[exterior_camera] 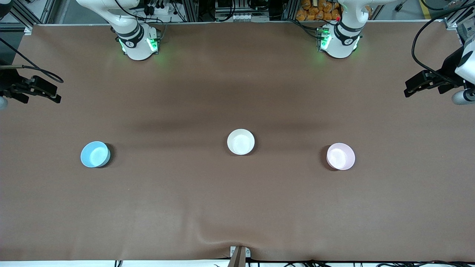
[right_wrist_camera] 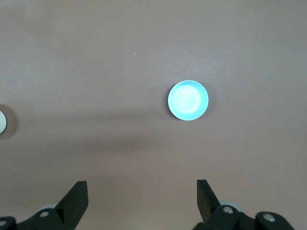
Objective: Stack pink and blue bowls on white bowl
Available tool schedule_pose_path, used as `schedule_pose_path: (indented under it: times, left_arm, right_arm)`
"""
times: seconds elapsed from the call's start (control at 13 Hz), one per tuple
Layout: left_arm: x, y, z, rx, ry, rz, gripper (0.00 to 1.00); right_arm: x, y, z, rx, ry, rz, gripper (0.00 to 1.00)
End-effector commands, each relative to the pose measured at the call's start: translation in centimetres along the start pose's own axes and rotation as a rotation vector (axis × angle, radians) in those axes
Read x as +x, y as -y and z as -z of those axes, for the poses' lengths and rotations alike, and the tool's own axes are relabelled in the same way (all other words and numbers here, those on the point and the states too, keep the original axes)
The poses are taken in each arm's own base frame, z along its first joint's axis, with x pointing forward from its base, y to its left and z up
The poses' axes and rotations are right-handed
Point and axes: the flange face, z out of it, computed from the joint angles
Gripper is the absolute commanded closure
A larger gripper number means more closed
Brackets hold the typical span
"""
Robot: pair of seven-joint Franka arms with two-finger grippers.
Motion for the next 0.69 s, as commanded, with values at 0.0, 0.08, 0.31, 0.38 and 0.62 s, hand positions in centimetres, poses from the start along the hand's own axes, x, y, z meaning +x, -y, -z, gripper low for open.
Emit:
schedule_pose_path:
  times: [0.0, 0.08, 0.31, 0.38, 0.62]
  left_arm:
    - [-0.1, 0.1, 0.6, -0.014, 0.006, -0.015, 0.0]
    - [-0.1, 0.1, 0.6, -0.014, 0.006, -0.013, 0.0]
    - [-0.3, -0.4, 0.5, 0.002, 0.016, -0.021, 0.0]
    - [-0.3, -0.4, 0.0, 0.006, 0.03, -0.024, 0.0]
    - [-0.8, -0.2, -0.6, 0.01, 0.06, -0.021, 0.0]
  right_arm:
    - [0.0, 0.5, 0.2, 0.011, -0.009, -0.008, 0.0]
    - [0.0, 0.5, 0.2, 0.011, -0.009, -0.008, 0.0]
    - [0.0, 0.5, 0.2, 0.013, -0.009, -0.008, 0.0]
    - [0.0, 0.6, 0.2, 0.013, -0.009, -0.005, 0.0]
    - [0.0, 0.9, 0.2, 0.011, -0.005, 0.0, 0.0]
